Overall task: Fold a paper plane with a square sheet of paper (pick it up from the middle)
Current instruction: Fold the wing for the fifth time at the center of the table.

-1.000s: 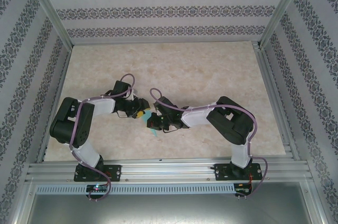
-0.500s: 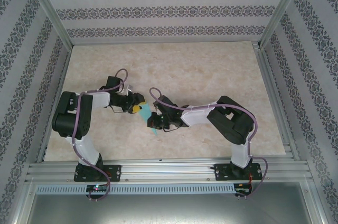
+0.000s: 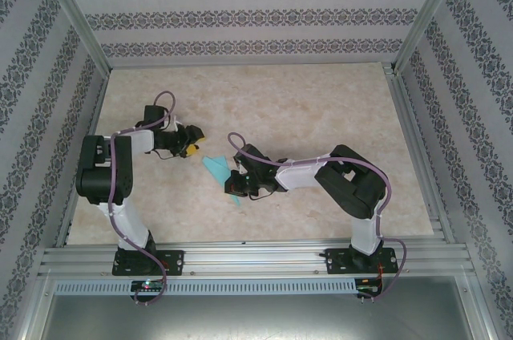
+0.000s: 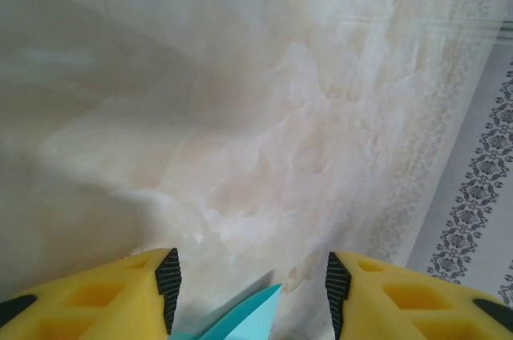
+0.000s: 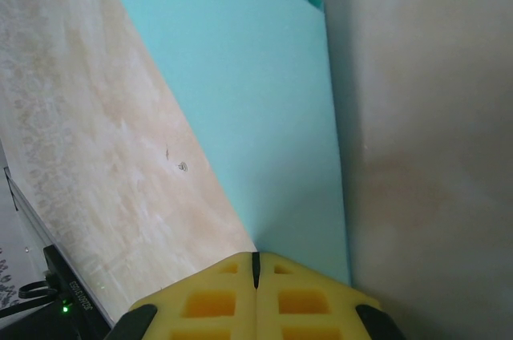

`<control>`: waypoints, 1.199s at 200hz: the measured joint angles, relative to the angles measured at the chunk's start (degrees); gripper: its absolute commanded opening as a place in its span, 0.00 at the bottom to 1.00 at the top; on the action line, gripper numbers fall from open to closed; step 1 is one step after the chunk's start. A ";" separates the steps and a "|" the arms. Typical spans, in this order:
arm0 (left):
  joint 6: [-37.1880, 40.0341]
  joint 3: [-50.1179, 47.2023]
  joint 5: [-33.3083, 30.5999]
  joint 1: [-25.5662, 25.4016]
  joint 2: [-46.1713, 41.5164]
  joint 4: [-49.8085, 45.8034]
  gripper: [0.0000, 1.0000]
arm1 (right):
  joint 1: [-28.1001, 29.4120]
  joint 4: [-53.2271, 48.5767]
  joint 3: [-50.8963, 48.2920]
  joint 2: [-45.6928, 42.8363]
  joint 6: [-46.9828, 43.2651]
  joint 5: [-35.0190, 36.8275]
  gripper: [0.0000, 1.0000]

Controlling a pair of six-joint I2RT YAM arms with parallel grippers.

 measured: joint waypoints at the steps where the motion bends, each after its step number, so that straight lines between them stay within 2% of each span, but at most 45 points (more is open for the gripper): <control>1: 0.00 0.00 0.00 0.00 -0.02 -0.02 0.55 | 0.00 -0.02 0.02 0.00 0.00 0.00 0.00; 17: 0.02 0.00 -0.15 -0.02 -2.34 -0.92 0.53 | -0.02 -0.37 0.17 0.00 0.02 -0.15 0.00; 44: 0.00 -1.05 -0.37 -0.90 -11.02 -2.34 0.48 | -0.02 -0.63 0.44 0.09 0.04 -0.26 0.00; 81: -0.39 -6.67 -0.59 -9.01 -19.32 -2.10 0.45 | -0.02 -0.66 0.52 0.11 0.07 -0.31 0.00; 107: -2.14 -11.61 -0.83 -14.08 -18.69 -0.59 0.43 | -0.02 -0.66 0.52 0.11 0.09 -0.31 0.00; 134: -3.74 -14.53 -1.66 -16.24 -15.74 2.23 0.43 | -0.02 -0.61 0.52 0.15 0.11 -0.31 0.00; 177: -3.93 -15.02 -4.83 -16.50 -9.55 5.05 0.41 | -0.02 -0.46 0.48 0.22 0.11 -0.37 0.00; 211: -2.86 -13.92 -5.92 -16.33 -9.03 4.37 0.41 | -0.02 0.24 0.22 0.33 0.17 -0.61 0.00; 240: -0.81 -12.07 -6.80 -14.01 -8.07 2.95 0.41 | -0.13 0.74 -0.09 0.35 0.24 -0.76 0.00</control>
